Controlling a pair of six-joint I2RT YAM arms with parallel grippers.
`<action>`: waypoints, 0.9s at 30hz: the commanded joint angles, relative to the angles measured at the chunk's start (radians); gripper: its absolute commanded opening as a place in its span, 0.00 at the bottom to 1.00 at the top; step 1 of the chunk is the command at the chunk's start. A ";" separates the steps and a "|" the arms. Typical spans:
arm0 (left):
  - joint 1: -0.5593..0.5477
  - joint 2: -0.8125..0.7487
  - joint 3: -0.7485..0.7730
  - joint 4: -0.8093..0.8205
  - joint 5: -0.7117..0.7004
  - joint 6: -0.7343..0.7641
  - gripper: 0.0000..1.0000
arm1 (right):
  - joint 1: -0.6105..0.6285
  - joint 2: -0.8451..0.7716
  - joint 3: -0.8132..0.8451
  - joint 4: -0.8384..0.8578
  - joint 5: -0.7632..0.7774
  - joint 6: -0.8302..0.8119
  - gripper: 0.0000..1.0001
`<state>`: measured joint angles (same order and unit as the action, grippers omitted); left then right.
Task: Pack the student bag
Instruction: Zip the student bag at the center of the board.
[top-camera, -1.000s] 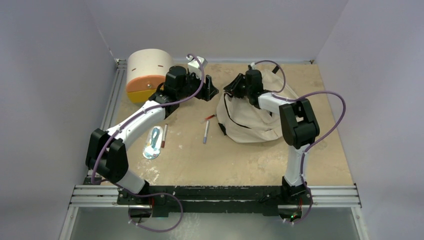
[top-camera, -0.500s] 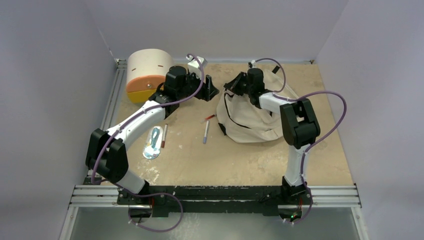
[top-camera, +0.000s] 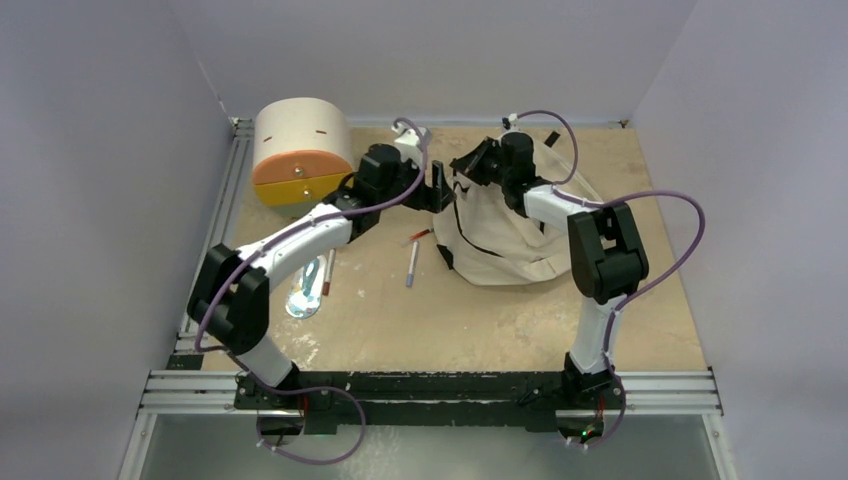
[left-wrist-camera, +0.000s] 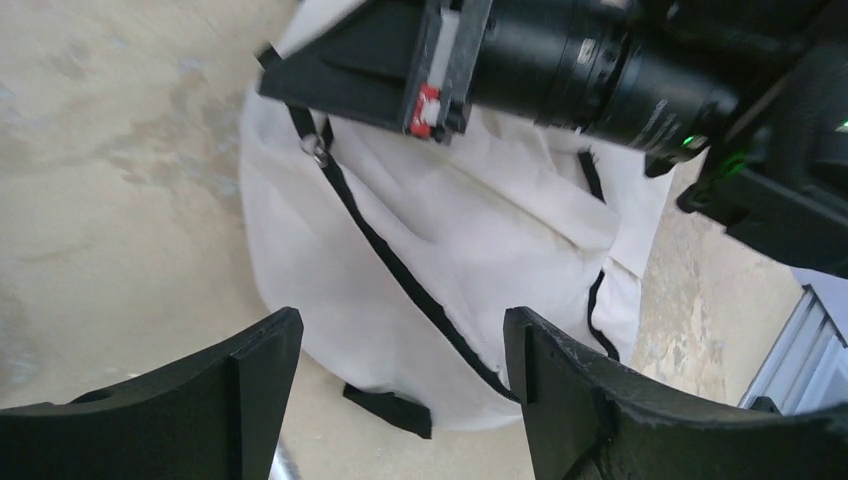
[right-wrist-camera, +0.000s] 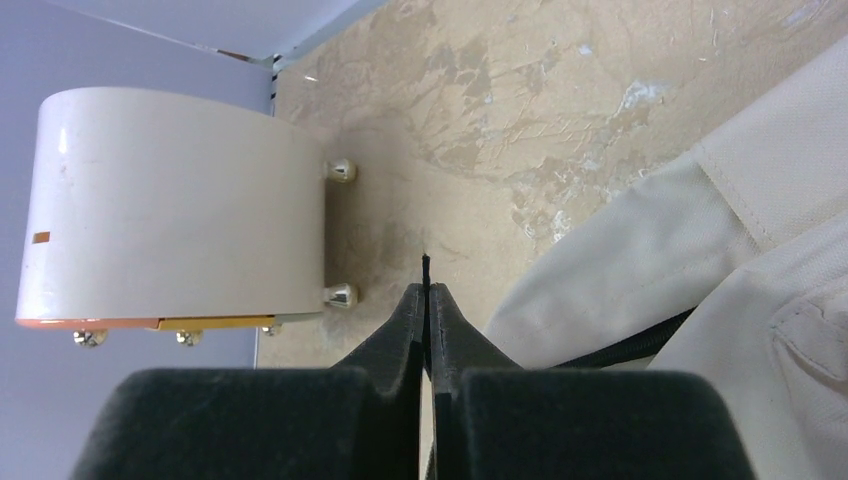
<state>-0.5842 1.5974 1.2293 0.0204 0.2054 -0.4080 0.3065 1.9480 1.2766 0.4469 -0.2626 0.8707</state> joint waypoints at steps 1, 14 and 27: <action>-0.033 0.094 0.057 -0.004 -0.069 -0.060 0.74 | -0.008 -0.039 0.003 0.062 -0.025 -0.009 0.00; -0.031 0.289 0.183 0.027 -0.066 -0.115 0.73 | -0.010 -0.048 -0.008 0.068 -0.035 -0.016 0.00; -0.030 0.305 0.049 0.072 0.037 -0.112 0.00 | -0.031 -0.033 0.002 0.050 0.011 -0.053 0.00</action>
<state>-0.6220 1.9232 1.3506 0.0586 0.2119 -0.5205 0.2970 1.9484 1.2675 0.4557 -0.2798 0.8463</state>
